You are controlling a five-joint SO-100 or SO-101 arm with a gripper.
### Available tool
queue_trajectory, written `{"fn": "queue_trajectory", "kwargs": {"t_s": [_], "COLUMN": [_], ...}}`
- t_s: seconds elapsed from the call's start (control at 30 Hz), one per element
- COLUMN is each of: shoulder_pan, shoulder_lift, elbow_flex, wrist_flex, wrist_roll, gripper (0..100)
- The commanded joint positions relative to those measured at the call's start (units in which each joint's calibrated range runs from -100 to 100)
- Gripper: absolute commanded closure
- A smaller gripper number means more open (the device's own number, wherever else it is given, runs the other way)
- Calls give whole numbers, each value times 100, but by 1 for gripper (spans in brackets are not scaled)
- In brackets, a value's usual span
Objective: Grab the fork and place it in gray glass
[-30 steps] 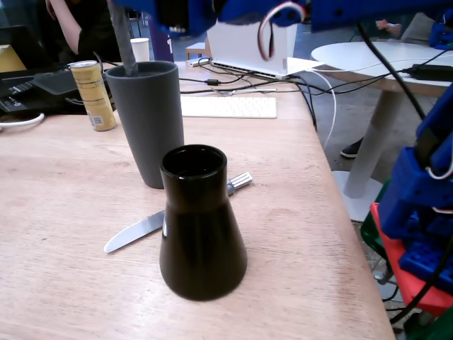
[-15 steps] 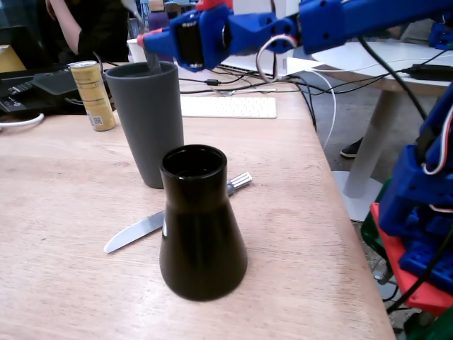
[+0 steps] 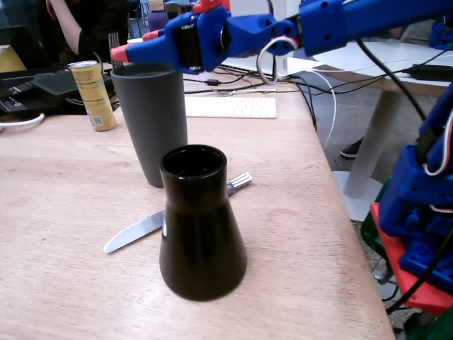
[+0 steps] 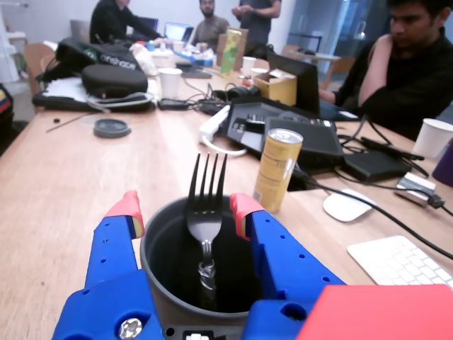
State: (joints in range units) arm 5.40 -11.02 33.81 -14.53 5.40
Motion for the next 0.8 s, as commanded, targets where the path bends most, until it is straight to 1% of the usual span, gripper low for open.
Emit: {"fn": "queue_trajectory", "kwargs": {"t_s": [0.0,0.07,0.13,0.2,0.27,0.33,0.4,0.47,0.53,0.67,0.77], "shoulder_pan": [-49,-66,-83,-83,-134,-540,-743,-1082,-1115,-1369,-1352], "shoulder_lift": [-150,-253,-767,-1239,-1925,-2697,-3537,-4198,-4798,-6093,-6813], "elbow_flex": [-83,-83,-17,-7,-17,-7,21,295,1003,2985,3617], "wrist_flex": [-8,-8,58,468,1174,2209,3235,3892,3958,3908,3908], "wrist_roll": [-10,-15,-20,-63,-78,-78,-83,-83,-83,-78,-20], "gripper": [73,73,73,73,73,73,73,73,73,73,72]}}
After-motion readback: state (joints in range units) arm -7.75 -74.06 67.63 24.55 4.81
